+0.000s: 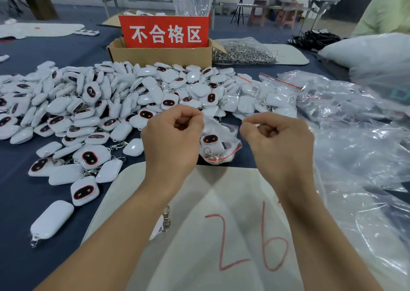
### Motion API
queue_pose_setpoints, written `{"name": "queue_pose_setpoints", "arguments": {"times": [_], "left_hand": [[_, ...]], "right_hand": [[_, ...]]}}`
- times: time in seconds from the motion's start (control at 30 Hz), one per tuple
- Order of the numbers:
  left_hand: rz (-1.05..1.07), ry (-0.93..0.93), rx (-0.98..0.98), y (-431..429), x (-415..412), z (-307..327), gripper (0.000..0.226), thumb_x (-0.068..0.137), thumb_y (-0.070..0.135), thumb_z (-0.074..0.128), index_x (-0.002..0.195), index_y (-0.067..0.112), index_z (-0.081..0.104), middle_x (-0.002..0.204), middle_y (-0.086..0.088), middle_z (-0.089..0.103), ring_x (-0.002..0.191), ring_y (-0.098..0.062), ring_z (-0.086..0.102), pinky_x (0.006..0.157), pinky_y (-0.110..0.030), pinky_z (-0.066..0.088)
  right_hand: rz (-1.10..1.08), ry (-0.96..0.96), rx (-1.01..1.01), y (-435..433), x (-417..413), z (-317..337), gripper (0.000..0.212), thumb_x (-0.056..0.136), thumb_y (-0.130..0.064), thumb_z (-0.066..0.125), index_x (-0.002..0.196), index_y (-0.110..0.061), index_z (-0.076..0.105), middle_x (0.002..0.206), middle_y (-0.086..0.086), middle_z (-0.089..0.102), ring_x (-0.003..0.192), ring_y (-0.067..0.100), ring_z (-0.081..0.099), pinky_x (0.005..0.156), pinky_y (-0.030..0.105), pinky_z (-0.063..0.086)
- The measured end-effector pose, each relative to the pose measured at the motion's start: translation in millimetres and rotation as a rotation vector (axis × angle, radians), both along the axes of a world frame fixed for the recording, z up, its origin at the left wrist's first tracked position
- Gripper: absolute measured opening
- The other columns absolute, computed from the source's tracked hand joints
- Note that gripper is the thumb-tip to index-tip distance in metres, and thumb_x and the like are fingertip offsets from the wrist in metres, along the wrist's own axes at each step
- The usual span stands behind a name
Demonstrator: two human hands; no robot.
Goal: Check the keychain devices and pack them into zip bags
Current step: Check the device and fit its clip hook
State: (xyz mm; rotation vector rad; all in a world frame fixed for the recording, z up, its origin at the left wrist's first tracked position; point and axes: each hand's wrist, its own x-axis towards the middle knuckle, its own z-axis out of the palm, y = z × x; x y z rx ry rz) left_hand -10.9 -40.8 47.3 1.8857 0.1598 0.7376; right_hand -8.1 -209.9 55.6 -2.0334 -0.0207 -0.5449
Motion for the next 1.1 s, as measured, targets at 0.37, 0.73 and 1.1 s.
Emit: {"name": "queue_pose_setpoints", "arguments": {"times": [0.37, 0.73, 1.1], "left_hand": [[0.000, -0.022, -0.083, 33.3, 16.0, 1.3, 0.022, 0.078, 0.026, 0.075, 0.074, 0.048, 0.077, 0.076, 0.021, 0.075, 0.072, -0.001, 0.071, 0.075, -0.024, 0.056], [0.109, 0.507, 0.514, 99.1, 29.7, -14.6, 0.056, 0.088, 0.011, 0.060, 0.141, 0.029, 0.060, 0.144, -0.004, 0.059, 0.118, -0.028, 0.061, 0.098, -0.042, 0.048], [0.122, 0.414, 0.493, 99.6, 40.4, -30.4, 0.042, 0.090, 0.013, 0.071, 0.127, 0.024, 0.055, 0.127, -0.007, 0.065, 0.109, -0.029, 0.059, 0.082, -0.036, 0.040]], "right_hand": [[0.402, 0.366, 0.261, 27.6, -0.2, -14.3, 0.014, 0.097, -0.022, 0.065, 0.093, -0.027, 0.077, 0.069, 0.002, 0.075, 0.057, 0.013, 0.067, 0.057, 0.026, 0.051], [0.282, 0.370, 0.134, 27.6, -4.0, -16.1, 0.017, 0.091, -0.030, 0.066, 0.078, -0.032, 0.078, 0.064, -0.006, 0.073, 0.052, -0.001, 0.062, 0.060, 0.023, 0.047], [0.353, 0.422, 0.019, 31.8, -3.6, -23.0, 0.017, 0.091, -0.027, 0.068, 0.079, -0.030, 0.079, 0.064, -0.007, 0.074, 0.051, 0.003, 0.055, 0.058, 0.028, 0.055]]}}
